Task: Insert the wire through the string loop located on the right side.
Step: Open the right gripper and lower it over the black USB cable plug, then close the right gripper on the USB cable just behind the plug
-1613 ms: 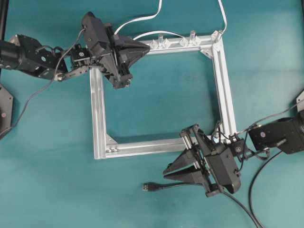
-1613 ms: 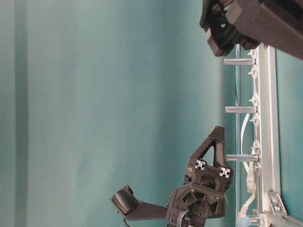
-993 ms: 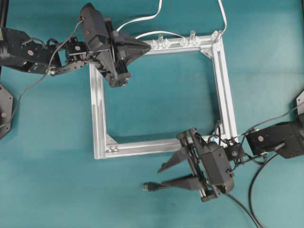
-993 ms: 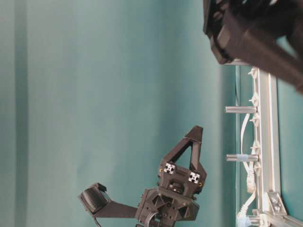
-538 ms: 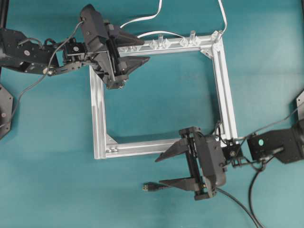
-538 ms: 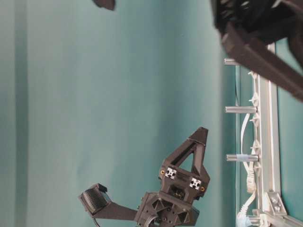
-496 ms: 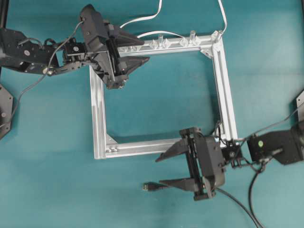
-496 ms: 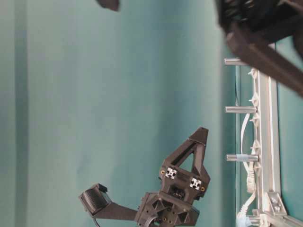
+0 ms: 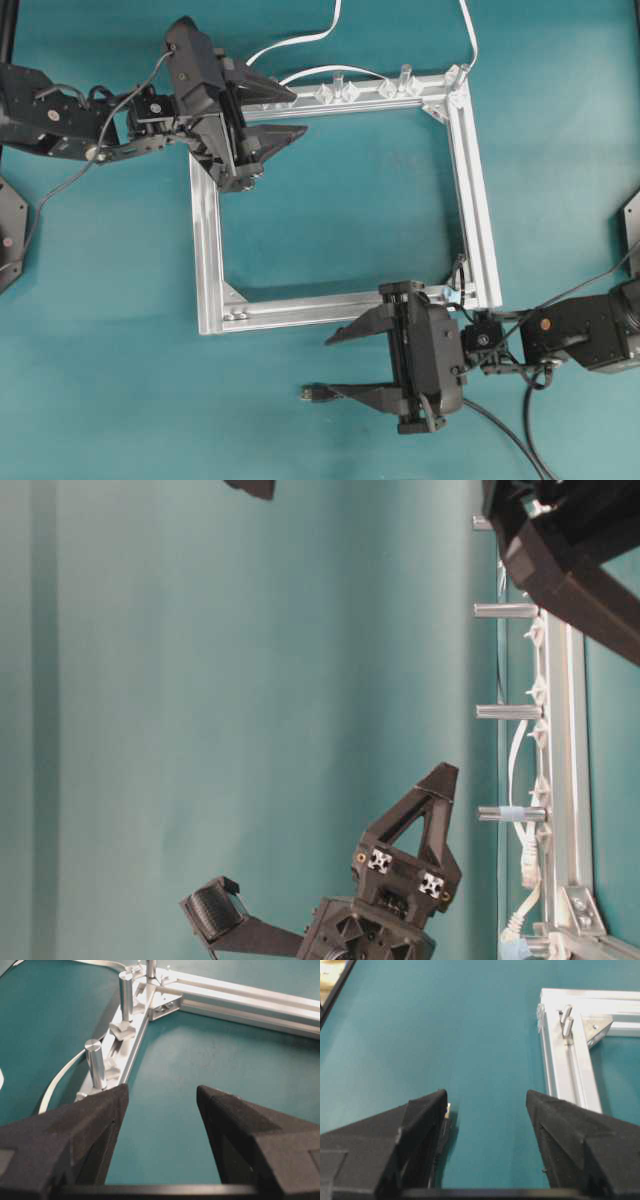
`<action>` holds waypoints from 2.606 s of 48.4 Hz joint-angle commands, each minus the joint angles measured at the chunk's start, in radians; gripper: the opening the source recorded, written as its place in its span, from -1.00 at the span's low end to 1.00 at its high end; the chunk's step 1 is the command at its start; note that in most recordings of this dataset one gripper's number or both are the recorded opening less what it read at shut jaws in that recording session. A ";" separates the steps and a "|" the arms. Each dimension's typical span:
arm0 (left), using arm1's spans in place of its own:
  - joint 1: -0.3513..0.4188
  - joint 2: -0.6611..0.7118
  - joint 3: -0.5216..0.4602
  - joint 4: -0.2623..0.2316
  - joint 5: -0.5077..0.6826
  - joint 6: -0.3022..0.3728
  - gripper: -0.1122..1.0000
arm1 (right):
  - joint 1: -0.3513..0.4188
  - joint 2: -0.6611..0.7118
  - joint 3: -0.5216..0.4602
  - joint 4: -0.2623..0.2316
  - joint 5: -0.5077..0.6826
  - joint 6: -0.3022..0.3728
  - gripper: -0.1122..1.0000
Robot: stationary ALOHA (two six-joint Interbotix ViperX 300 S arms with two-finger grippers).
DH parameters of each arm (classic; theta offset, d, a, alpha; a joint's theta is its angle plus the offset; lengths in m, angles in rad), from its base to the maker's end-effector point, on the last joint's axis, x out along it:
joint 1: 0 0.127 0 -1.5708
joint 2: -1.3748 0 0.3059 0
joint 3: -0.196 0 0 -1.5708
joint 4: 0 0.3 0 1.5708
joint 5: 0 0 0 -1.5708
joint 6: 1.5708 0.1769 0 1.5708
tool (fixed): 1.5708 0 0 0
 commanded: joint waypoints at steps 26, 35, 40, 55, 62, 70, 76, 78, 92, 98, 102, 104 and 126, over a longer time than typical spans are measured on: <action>-0.003 -0.023 0.025 0.003 -0.003 -0.006 0.41 | 0.043 0.109 -0.091 0.003 0.028 0.002 0.55; -0.003 -0.023 0.026 0.003 -0.003 -0.006 0.41 | 0.044 0.126 -0.092 0.028 0.038 0.002 0.55; -0.003 -0.023 0.028 0.005 -0.003 -0.006 0.41 | 0.046 0.138 -0.092 0.044 0.040 0.002 0.55; -0.003 -0.021 0.037 0.003 -0.003 -0.006 0.41 | 0.049 0.160 -0.092 0.044 0.067 0.002 0.55; -0.003 -0.020 0.037 0.005 -0.003 -0.006 0.41 | 0.049 0.161 -0.092 0.044 0.083 0.002 0.55; -0.003 -0.018 0.037 0.005 -0.003 -0.006 0.41 | 0.049 0.161 -0.091 0.044 0.092 0.002 0.46; -0.003 -0.018 0.037 0.003 -0.003 -0.008 0.41 | 0.049 0.161 -0.092 0.044 0.109 0.000 0.31; -0.003 -0.018 0.035 0.003 -0.003 -0.008 0.41 | 0.049 0.160 -0.094 0.044 0.117 -0.002 0.19; -0.005 -0.021 0.031 0.005 -0.003 -0.008 0.41 | 0.049 0.158 -0.095 0.043 0.167 -0.003 -0.50; -0.005 -0.023 0.031 0.003 -0.003 -0.008 0.41 | 0.049 0.149 -0.095 0.043 0.167 -0.003 -0.50; -0.006 -0.023 0.031 0.003 -0.003 -0.008 0.41 | 0.049 0.147 -0.095 0.043 0.167 -0.003 -0.50; -0.008 -0.023 0.031 0.003 -0.003 -0.008 0.41 | 0.049 0.147 -0.095 0.044 0.169 -0.003 -0.50; -0.018 -0.023 0.029 0.003 -0.003 -0.009 0.41 | 0.046 0.048 -0.095 0.041 0.224 -0.023 -0.50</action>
